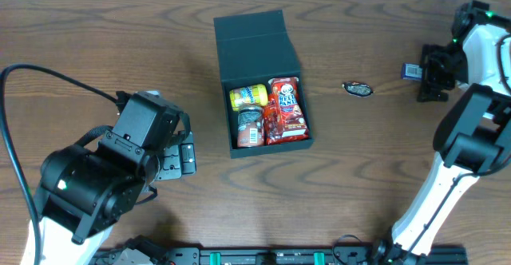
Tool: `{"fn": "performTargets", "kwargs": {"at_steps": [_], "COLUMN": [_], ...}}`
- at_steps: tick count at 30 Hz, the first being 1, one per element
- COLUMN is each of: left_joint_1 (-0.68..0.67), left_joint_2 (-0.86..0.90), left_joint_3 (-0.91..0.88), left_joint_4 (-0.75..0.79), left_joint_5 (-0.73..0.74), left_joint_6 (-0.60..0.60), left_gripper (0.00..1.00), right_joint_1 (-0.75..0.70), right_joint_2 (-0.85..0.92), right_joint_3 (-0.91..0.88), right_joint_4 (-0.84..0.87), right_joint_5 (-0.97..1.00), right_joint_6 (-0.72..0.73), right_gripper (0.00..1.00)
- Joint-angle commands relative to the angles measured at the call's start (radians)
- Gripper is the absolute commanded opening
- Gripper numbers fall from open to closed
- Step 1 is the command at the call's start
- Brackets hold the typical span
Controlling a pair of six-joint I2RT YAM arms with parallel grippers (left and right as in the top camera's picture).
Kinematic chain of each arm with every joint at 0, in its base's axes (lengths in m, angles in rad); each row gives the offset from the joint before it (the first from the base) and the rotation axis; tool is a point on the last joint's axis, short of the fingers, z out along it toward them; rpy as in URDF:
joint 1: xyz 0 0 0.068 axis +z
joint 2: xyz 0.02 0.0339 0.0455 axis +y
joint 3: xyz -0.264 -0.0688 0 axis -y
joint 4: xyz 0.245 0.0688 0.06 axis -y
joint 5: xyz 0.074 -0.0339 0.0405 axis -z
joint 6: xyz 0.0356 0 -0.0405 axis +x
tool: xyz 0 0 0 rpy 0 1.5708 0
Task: Pack container
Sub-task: 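Lower the right gripper over the blue Eclipse mints tin and grasp it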
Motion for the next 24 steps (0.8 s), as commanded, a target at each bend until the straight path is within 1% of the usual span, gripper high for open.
{"fn": "performTargets", "kwargs": {"at_steps": [1,6,24], "left_joint_1": [0.003,0.003,0.003], "left_joint_2": [-0.005,-0.005,-0.004], "left_joint_3": [0.002,0.002,0.002], "left_joint_4": [-0.003,-0.002,0.002], "left_joint_5": [0.008,0.008,0.023], "left_joint_6": [0.004,0.004,0.004], "left_gripper": [0.95,0.95,0.95], "right_joint_1": [-0.002,-0.002,-0.003], "right_joint_2": [0.002,0.002,0.012], "right_joint_3": [0.018,0.020,0.020], "right_joint_4": [0.024,0.065,0.135], "right_joint_5": [0.000,0.000,-0.012], "right_joint_6": [-0.029,-0.051,-0.048], "right_gripper": [0.99,0.99,0.99]}}
